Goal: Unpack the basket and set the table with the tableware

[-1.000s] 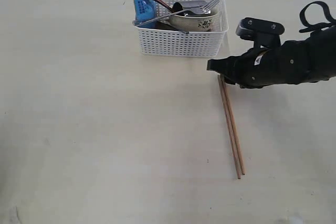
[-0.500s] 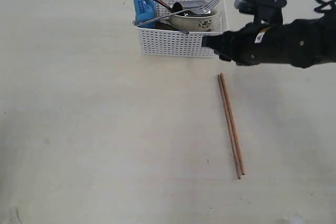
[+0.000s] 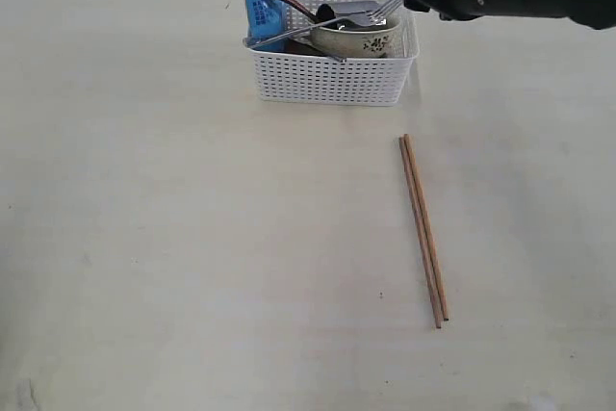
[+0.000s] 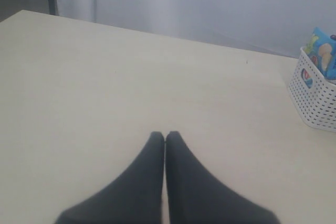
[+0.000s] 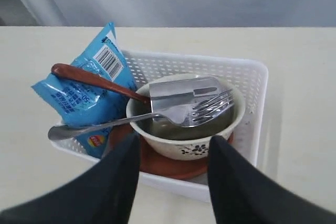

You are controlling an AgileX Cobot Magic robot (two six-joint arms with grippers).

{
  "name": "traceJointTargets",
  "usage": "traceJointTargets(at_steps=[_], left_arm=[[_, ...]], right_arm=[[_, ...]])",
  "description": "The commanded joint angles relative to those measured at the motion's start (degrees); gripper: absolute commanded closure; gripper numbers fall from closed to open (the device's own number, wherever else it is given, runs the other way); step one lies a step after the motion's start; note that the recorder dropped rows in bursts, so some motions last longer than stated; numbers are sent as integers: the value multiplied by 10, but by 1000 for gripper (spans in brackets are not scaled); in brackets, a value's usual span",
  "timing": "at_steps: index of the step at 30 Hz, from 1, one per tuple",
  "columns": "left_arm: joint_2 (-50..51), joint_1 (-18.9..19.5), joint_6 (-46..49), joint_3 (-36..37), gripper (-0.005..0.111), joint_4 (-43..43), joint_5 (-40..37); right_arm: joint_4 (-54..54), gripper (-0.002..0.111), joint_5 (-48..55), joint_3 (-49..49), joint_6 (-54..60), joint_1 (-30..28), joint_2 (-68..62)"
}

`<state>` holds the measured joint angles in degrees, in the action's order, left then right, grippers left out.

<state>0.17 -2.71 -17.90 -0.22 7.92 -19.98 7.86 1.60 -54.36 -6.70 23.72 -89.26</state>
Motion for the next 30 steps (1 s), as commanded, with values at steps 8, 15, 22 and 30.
traceJointTargets(at_steps=[8,15,22,30], left_arm=[[-2,2,1,2,107,-6,1],[-2,2,1,2,107,-6,1],[-2,2,1,2,107,-6,1],[-2,2,1,2,107,-6,1]], right_arm=[[-4,67,71,-59,96,-3,3],[-4,67,128,-108,171,-3,3],[-4,67,250,-171,241,-3,-16],[-5,67,438,-291,347,-3,-95]])
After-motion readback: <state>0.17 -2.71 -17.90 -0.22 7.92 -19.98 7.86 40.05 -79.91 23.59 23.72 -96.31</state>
